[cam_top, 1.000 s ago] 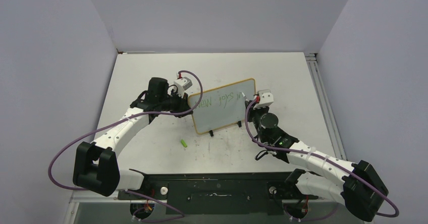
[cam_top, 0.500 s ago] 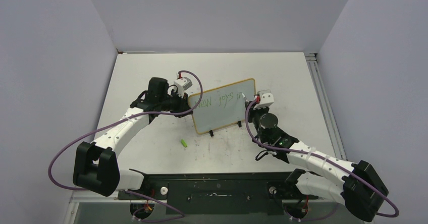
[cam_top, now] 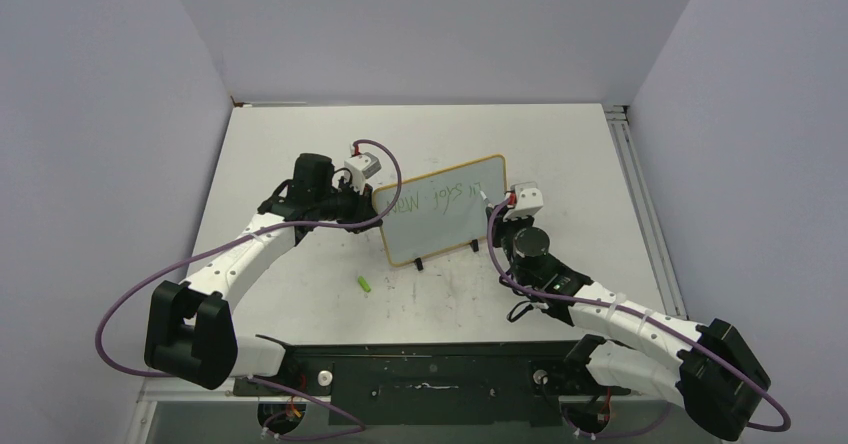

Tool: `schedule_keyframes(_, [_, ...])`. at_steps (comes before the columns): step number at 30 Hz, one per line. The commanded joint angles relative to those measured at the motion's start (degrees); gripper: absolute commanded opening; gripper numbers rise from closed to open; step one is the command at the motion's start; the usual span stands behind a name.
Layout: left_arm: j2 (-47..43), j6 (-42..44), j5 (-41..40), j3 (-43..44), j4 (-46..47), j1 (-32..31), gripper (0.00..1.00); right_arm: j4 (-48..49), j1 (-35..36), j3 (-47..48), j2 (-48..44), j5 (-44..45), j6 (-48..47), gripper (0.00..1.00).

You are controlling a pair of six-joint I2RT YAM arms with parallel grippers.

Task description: Write a sentence on the whiteboard

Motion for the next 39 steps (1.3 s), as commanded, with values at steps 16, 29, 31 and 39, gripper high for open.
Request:
schedule_keyframes(16, [0.60,1.49,-0.56,1.39,-1.30,-0.86,0.00,-2.13,0.80,-0.70,-3.21,1.39,1.44,0.05])
schedule_keyframes(29, [0.58,1.47,-0.73,1.34,-1.15,-0.86,0.00,-2.77,-1.40,0.23,-7.68,-2.88,0.71,0.05])
schedule_keyframes(31, [0.58,1.52,-0.78,1.30,-1.15,-0.86,0.00,-2.54,-1.95,0.37,-7.67,-3.95,0.35,0.05])
schedule_keyframes(39, [0.58,1.46,-1.07,1.37,-1.22,-0.86,0.00,-1.87,-7.00,-0.02,-9.25,-10.09,0.44,0.05])
